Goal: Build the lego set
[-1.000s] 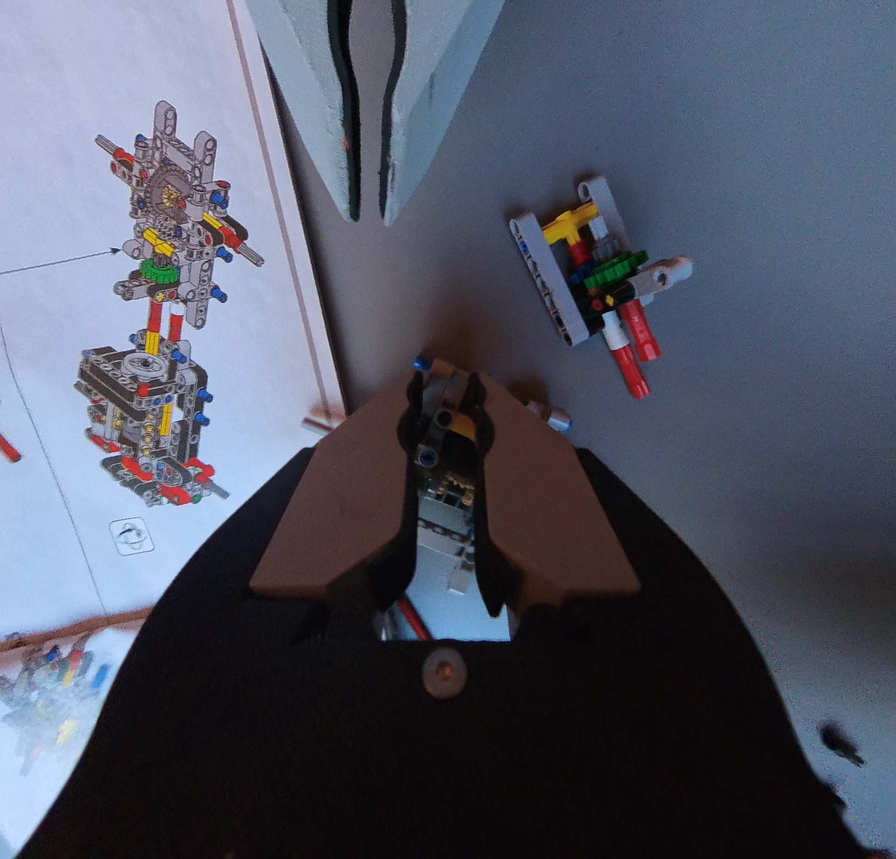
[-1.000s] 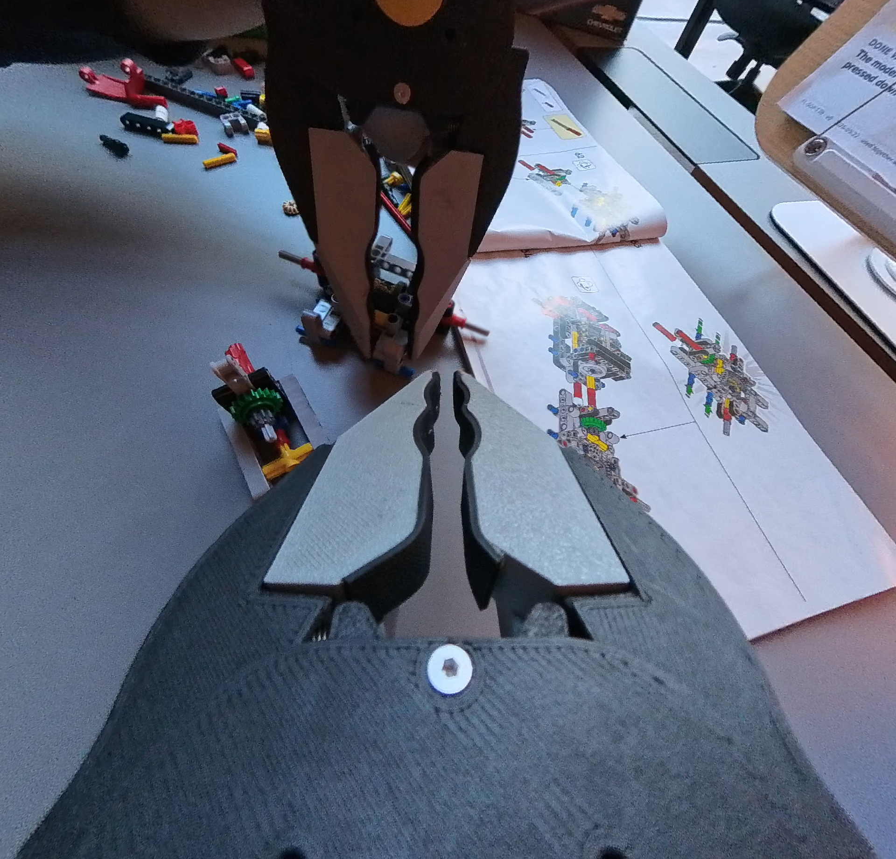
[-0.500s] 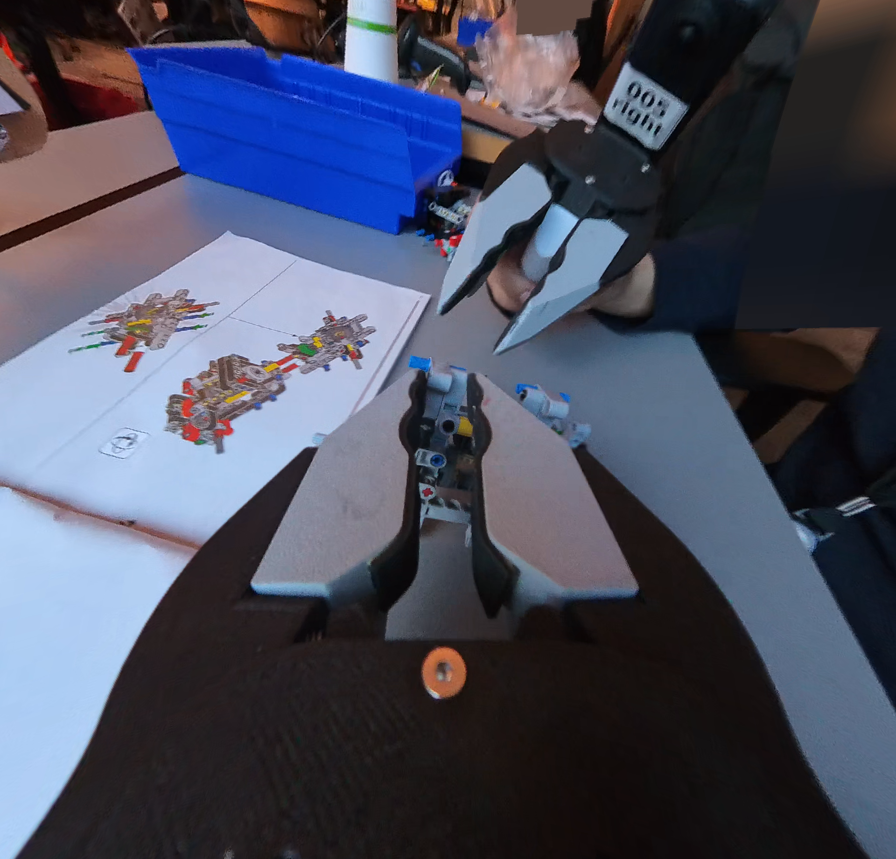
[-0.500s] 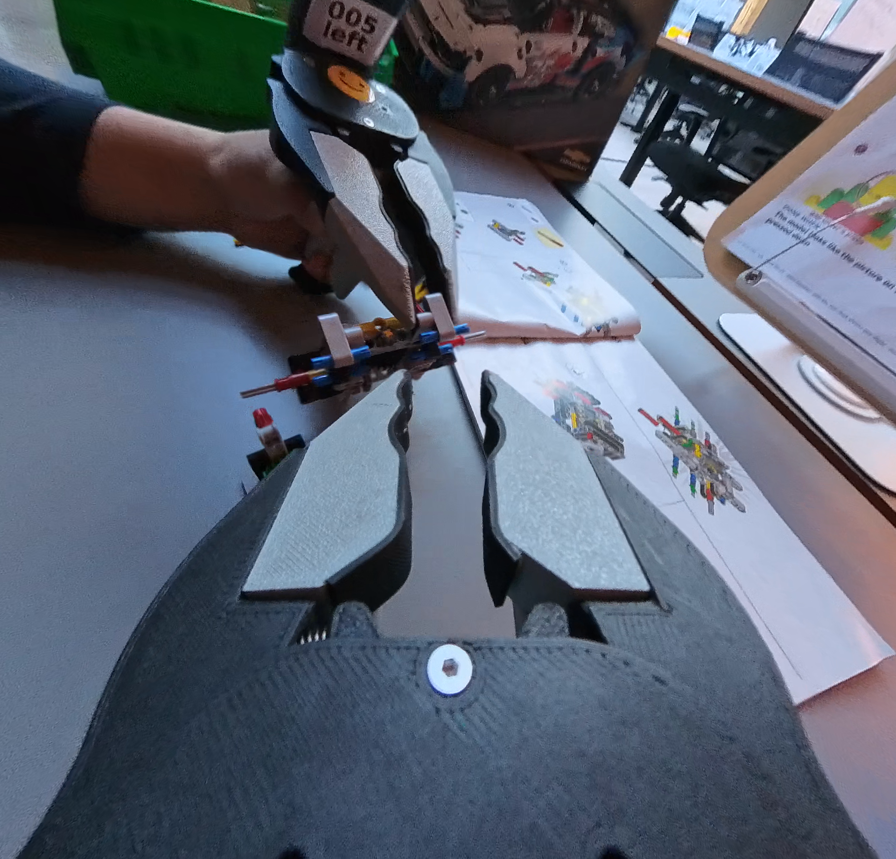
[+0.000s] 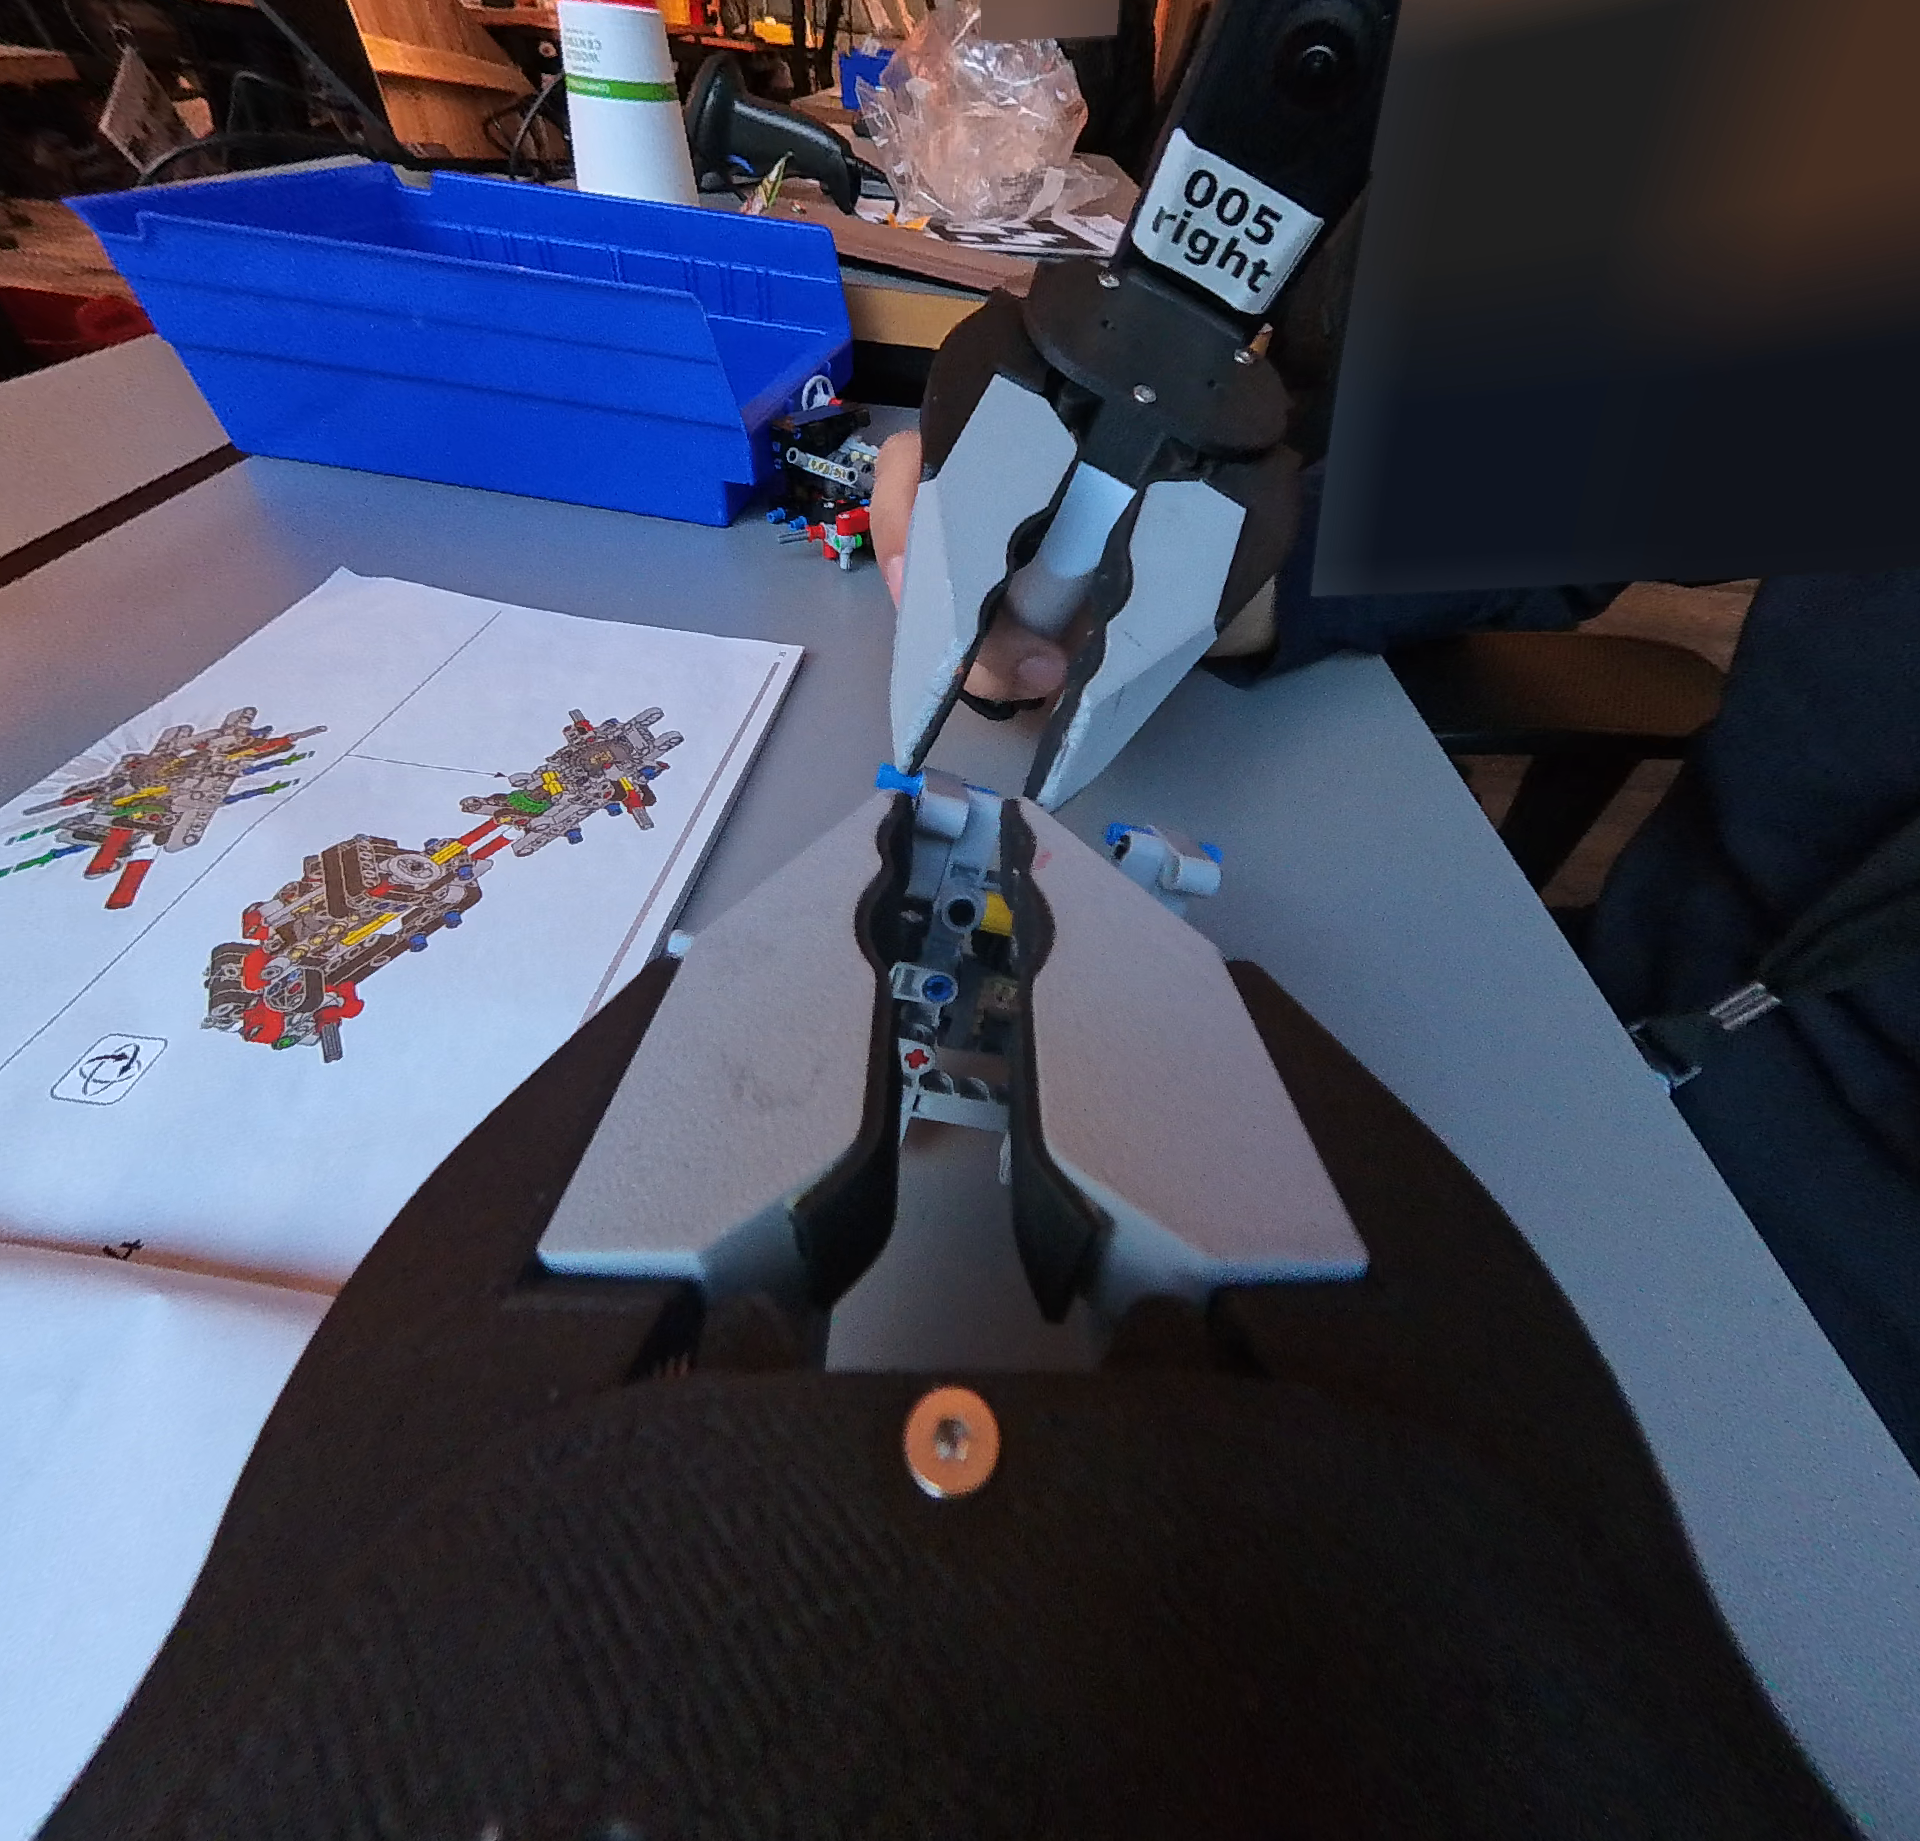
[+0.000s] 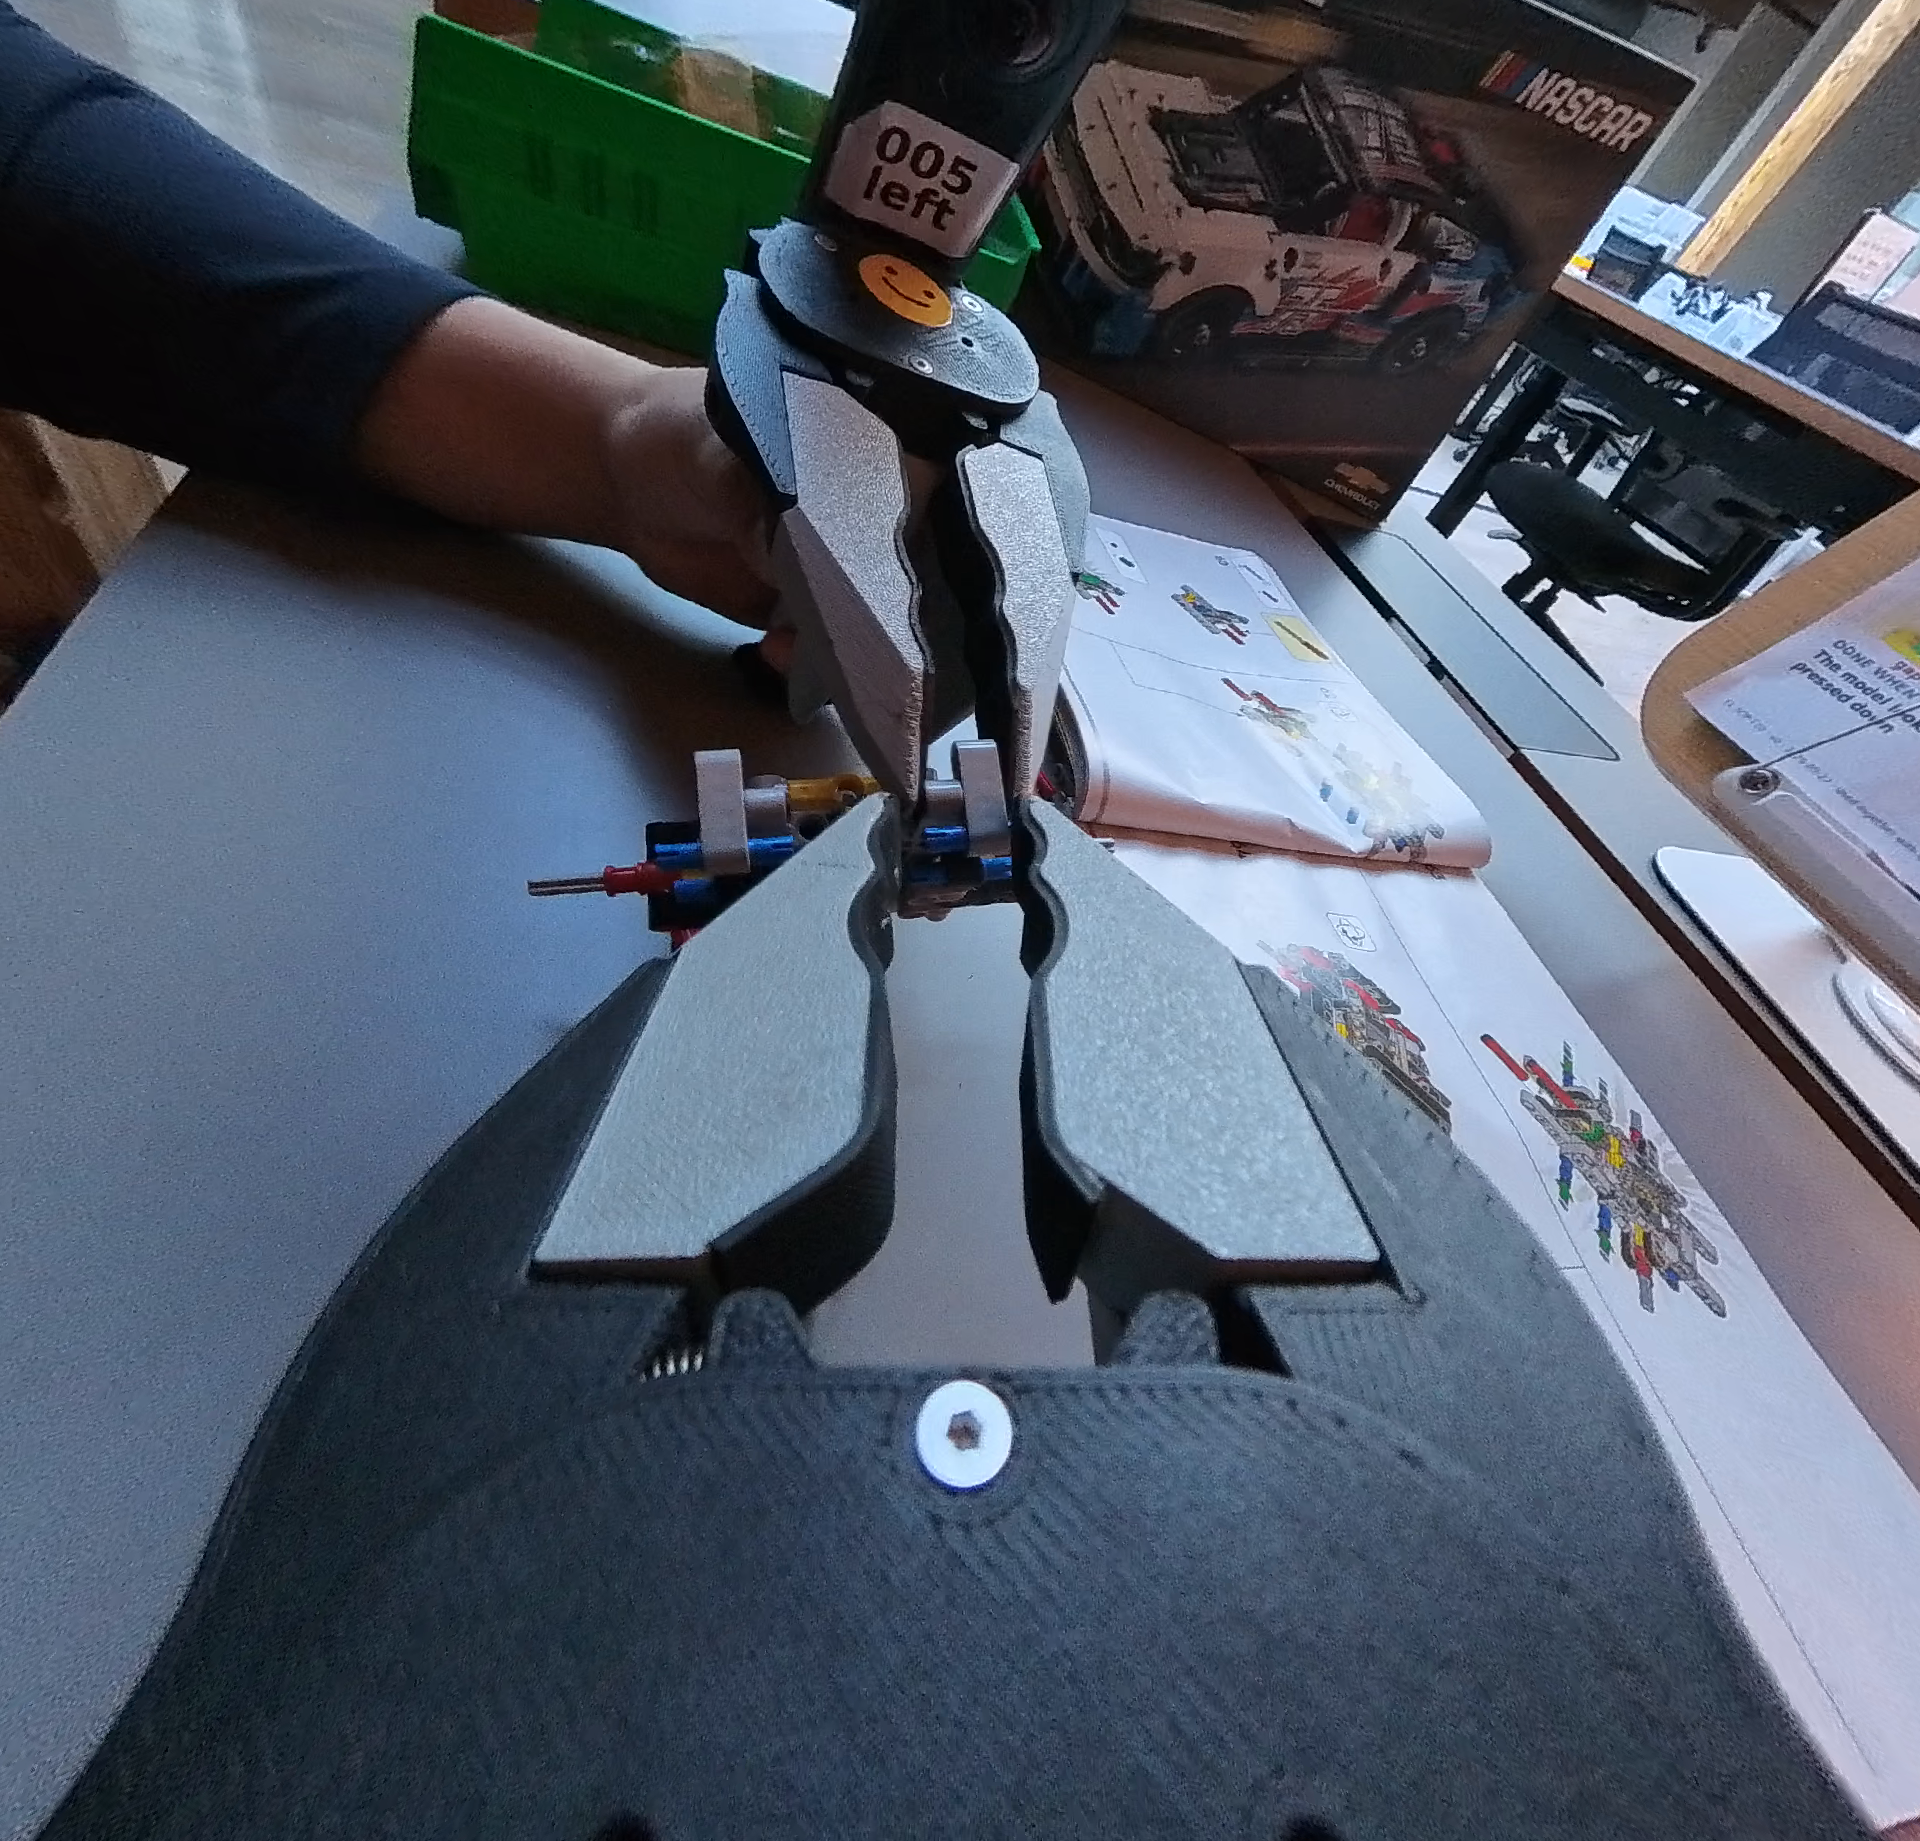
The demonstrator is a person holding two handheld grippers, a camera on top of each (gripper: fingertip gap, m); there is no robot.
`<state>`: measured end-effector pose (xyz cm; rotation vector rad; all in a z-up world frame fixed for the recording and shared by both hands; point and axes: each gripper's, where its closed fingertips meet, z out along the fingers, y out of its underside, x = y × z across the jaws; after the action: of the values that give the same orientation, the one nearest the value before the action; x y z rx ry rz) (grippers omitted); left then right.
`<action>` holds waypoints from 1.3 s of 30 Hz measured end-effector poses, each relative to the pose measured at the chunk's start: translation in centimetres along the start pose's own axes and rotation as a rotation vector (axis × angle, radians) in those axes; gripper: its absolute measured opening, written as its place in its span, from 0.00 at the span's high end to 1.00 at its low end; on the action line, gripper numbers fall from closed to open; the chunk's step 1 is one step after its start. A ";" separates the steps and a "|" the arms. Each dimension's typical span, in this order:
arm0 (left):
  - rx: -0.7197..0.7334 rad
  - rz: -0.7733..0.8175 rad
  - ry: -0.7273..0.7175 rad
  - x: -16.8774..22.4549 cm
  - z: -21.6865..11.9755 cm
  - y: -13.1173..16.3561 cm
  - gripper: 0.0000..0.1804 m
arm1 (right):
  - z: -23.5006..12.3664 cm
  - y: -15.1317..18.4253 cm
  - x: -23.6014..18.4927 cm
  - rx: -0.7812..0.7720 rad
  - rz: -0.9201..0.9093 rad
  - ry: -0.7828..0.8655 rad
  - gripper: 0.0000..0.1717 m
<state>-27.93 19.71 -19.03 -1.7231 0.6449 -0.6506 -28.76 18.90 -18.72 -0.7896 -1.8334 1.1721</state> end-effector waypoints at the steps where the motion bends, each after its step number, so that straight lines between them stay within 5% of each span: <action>1: -0.001 0.000 0.005 0.1 0.0 0.0 0.93 | -0.1 0.0 0.0 0.001 -0.006 -0.005 0.90; 39: -0.200 -0.117 0.010 0.4 -0.2 3.4 0.94 | 1.9 3.4 -1.9 -0.232 -0.060 -0.028 0.93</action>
<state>-28.09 18.53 -22.25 -1.9565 0.6364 -0.6952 -29.19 17.81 -22.86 -0.8432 -2.0274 0.9476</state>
